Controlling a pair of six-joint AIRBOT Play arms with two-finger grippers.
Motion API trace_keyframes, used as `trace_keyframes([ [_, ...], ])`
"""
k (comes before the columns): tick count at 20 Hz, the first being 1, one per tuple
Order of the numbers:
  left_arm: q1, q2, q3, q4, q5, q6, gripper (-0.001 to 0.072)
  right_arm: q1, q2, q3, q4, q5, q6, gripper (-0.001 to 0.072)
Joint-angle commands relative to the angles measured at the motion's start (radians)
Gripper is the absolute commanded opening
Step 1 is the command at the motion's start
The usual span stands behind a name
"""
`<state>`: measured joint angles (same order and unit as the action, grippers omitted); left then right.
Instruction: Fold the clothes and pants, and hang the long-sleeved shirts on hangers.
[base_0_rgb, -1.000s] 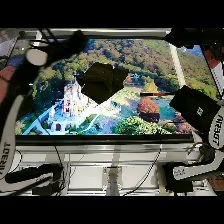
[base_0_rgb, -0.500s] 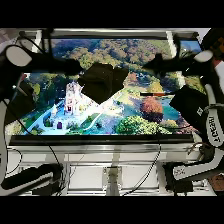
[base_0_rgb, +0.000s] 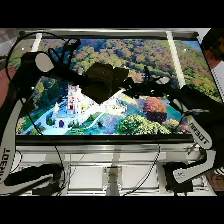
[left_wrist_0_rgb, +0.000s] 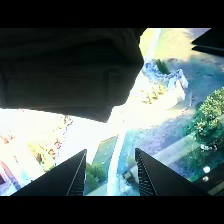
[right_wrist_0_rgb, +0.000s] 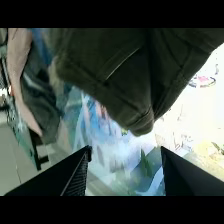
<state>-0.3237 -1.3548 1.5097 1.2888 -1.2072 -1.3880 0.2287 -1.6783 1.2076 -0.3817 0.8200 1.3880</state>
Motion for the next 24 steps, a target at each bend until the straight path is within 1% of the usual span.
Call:
trace_keyframes([
  [1,-0.005,-0.009,0.0,0.024,-0.01,-0.026,0.0369,0.093,-0.055,-0.01,-0.012,-0.143,0.107,0.0505],
  [4,-0.005,-0.009,0.0,0.024,-0.01,-0.026,0.0368,0.098,-0.092,-0.01,0.0,-0.151,0.148,0.0505],
  [6,-0.005,-0.009,0.0,0.024,-0.01,-0.026,0.0369,0.098,-0.108,-0.008,0.065,-0.17,0.149,0.05],
  [7,-0.005,-0.009,0.0,0.024,-0.009,-0.026,0.0368,0.098,-0.123,0.006,0.082,-0.174,0.146,0.047],
  [12,-0.005,-0.009,0.0,0.024,-0.01,-0.026,0.0368,0.098,-0.205,0.132,0.091,-0.159,0.154,0.0466],
  [13,-0.005,-0.009,0.0,0.024,-0.01,-0.026,0.0369,0.097,-0.209,0.138,0.09,-0.16,0.179,0.0446],
  [15,-0.005,-0.009,0.0,0.024,-0.01,-0.026,0.0368,0.095,-0.209,0.138,0.061,-0.165,0.202,0.0431],
  [16,-0.005,-0.009,0.0,0.024,-0.01,-0.026,0.0368,0.095,-0.209,0.138,0.043,-0.172,0.202,0.0407],
  [19,-0.005,-0.009,0.0,0.024,-0.01,-0.026,0.0368,0.089,-0.209,0.138,0.037,-0.168,0.202,0.0407],
  [21,-0.005,-0.009,0.0,0.024,-0.01,-0.026,0.0368,0.075,-0.209,0.138,0.0,-0.124,0.203,0.0407],
  [23,-0.005,-0.009,0.0,0.024,-0.01,-0.026,0.0369,0.053,-0.209,0.13,-0.067,-0.08,0.277,0.0406],
  [24,-0.005,-0.009,0.0,0.024,-0.01,-0.026,0.0368,0.037,-0.209,0.124,-0.08,-0.056,0.294,0.0404],
])
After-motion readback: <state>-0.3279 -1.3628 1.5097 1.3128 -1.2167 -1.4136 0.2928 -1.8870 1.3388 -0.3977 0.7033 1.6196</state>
